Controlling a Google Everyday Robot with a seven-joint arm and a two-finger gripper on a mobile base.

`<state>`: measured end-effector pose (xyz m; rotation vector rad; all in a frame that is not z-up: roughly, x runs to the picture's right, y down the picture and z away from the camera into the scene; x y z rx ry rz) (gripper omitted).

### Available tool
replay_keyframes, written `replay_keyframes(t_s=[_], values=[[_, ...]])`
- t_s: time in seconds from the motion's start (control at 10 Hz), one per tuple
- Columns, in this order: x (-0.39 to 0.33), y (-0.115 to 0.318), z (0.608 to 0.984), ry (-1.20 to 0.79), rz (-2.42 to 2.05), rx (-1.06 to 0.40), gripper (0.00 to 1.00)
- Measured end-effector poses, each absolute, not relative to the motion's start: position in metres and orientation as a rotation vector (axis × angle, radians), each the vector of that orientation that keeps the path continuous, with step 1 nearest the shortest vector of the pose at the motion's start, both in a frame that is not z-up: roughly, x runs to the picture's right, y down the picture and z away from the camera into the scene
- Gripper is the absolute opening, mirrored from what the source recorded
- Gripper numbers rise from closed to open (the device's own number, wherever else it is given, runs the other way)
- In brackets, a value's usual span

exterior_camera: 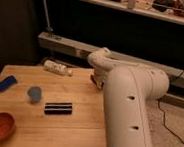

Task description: Drag the pepper across the table

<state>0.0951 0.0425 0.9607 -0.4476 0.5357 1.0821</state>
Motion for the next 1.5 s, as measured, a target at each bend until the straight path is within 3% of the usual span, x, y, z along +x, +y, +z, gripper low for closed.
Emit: replay_keyframes(t_s=[1.5], values=[[0.166,0.047,0.953,0.612,1.257,-0.401,0.26]])
